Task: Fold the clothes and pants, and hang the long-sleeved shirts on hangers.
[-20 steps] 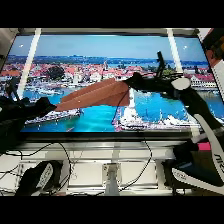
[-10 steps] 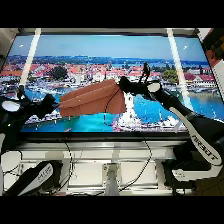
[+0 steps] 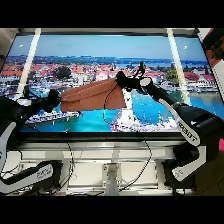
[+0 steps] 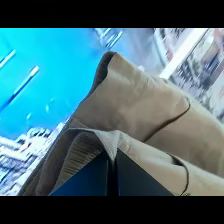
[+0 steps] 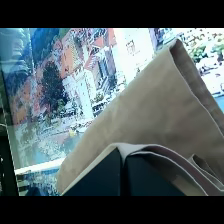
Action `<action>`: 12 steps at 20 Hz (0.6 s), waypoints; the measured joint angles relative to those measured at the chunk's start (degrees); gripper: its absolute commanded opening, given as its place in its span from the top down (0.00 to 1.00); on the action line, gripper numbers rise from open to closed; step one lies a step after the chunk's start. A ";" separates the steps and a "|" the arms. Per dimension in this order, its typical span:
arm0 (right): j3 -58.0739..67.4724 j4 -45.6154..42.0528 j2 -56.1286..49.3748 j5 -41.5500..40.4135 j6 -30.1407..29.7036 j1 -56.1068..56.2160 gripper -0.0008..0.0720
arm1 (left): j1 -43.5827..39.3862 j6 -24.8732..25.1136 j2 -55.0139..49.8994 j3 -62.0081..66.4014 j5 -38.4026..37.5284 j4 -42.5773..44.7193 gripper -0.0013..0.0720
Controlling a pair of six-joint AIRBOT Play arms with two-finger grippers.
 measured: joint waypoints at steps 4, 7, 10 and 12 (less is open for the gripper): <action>1.92 0.02 -0.83 -1.11 1.29 0.00 0.81 | -1.22 0.20 -0.39 0.83 3.13 -1.53 0.95; 3.19 -0.07 -1.03 -1.55 1.57 0.00 0.56 | -1.51 0.22 -0.46 1.03 4.15 -1.86 0.61; 4.02 -0.35 -1.07 -1.46 1.55 0.00 0.56 | -1.64 0.22 -0.46 1.14 4.66 -2.10 0.49; 4.31 -0.57 -1.07 -1.33 0.90 0.00 0.56 | -1.68 0.28 -0.48 1.31 4.72 -2.21 0.49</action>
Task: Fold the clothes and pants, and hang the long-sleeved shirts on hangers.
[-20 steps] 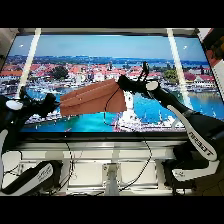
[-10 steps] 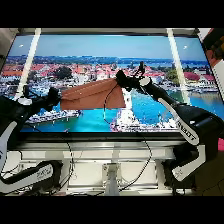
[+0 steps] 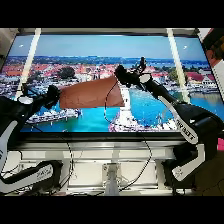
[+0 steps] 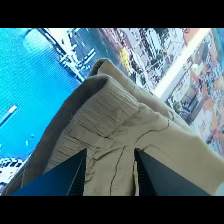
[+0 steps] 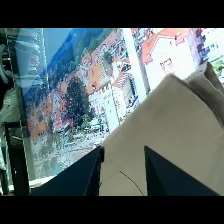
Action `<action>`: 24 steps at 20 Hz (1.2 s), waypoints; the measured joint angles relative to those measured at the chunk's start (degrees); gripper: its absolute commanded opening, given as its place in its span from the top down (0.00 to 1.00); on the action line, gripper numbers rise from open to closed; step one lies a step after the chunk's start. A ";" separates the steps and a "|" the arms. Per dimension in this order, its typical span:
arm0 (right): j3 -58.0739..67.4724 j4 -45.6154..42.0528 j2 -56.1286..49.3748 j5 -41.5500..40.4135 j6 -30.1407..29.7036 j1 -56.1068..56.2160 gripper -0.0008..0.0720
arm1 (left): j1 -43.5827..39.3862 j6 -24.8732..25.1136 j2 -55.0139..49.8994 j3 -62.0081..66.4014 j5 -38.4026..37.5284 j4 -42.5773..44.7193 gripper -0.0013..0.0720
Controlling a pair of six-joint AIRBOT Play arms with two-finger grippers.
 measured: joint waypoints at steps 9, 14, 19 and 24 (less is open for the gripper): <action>0.81 -6.01 2.36 8.44 -14.40 -5.14 0.10 | 0.00 15.02 0.70 7.02 -1.16 -0.02 0.15; 3.04 -11.96 3.91 25.31 -16.57 -16.57 0.14 | -0.11 32.26 3.93 11.93 -6.19 0.00 0.15; 3.80 -14.49 1.99 43.67 -15.58 -23.02 0.14 | -0.50 39.71 7.65 13.86 -7.87 0.02 0.15; 4.15 -11.65 -3.54 49.27 -14.34 -20.90 0.13 | -1.44 41.55 8.81 14.23 -8.28 0.02 0.15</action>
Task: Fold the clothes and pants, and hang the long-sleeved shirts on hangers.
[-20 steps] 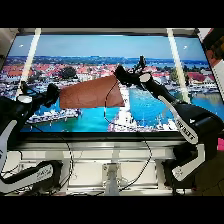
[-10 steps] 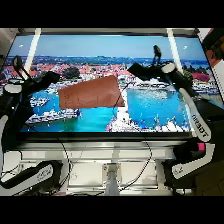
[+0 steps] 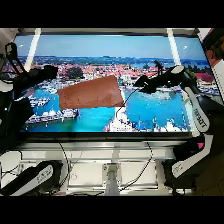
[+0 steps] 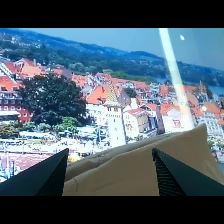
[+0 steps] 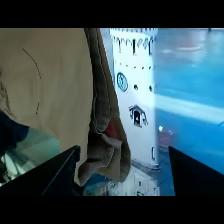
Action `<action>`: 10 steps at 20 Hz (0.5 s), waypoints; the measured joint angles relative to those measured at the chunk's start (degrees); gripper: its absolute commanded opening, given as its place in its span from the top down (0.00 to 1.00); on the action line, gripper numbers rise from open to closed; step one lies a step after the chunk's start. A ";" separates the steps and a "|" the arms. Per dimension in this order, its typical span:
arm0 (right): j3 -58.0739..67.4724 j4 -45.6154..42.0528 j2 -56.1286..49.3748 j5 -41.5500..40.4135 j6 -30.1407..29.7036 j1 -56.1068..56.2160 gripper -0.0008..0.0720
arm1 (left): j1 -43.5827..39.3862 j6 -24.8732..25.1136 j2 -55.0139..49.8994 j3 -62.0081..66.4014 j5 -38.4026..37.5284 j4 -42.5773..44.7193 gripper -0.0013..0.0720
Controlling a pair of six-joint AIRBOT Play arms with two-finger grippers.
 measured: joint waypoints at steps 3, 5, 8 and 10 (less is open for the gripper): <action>1.27 1.86 -3.26 0.39 0.26 3.17 0.13 | -0.57 0.42 0.20 0.07 -0.13 -0.02 0.15; 2.78 2.67 -4.66 -0.31 0.39 5.27 0.13 | -0.79 0.50 0.24 0.07 -0.11 -0.02 0.15; 5.92 0.59 -6.58 -1.60 2.03 7.48 0.13 | -1.01 0.61 0.26 0.07 -0.13 -0.02 0.15; 8.24 -3.72 -7.76 -2.40 4.55 8.04 0.13 | -1.05 0.61 0.26 0.07 -0.13 -0.02 0.15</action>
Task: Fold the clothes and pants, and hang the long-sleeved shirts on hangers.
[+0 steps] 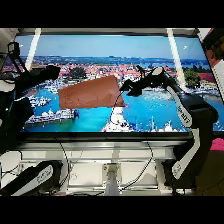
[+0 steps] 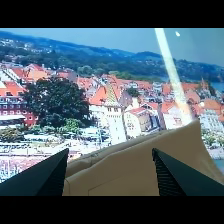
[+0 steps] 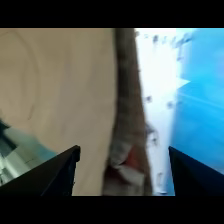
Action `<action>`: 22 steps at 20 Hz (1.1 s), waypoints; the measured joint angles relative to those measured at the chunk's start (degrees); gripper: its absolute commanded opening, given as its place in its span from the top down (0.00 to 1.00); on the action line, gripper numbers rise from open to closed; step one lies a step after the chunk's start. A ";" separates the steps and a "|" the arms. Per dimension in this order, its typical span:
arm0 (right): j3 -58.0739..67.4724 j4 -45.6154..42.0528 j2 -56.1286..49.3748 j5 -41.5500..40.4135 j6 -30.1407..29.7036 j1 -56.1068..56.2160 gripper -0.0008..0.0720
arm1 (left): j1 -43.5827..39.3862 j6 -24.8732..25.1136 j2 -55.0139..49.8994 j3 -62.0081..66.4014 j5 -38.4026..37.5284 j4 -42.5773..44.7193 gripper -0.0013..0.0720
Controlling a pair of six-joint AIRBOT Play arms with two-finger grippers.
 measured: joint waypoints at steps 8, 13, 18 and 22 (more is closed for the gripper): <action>3.85 0.20 -4.57 4.68 3.98 0.37 0.13 | 0.00 0.02 0.02 0.00 0.00 0.00 0.15; 4.04 6.10 -6.29 6.36 2.08 1.64 0.14 | 0.00 0.04 0.02 0.00 0.00 -0.02 0.15; 4.09 7.72 -6.67 6.62 0.33 5.03 0.29 | 0.00 0.04 0.02 0.02 0.00 0.00 0.15; 4.22 8.66 -6.47 3.96 -2.03 6.91 0.94 | 0.00 0.04 0.02 0.00 0.00 -0.02 0.16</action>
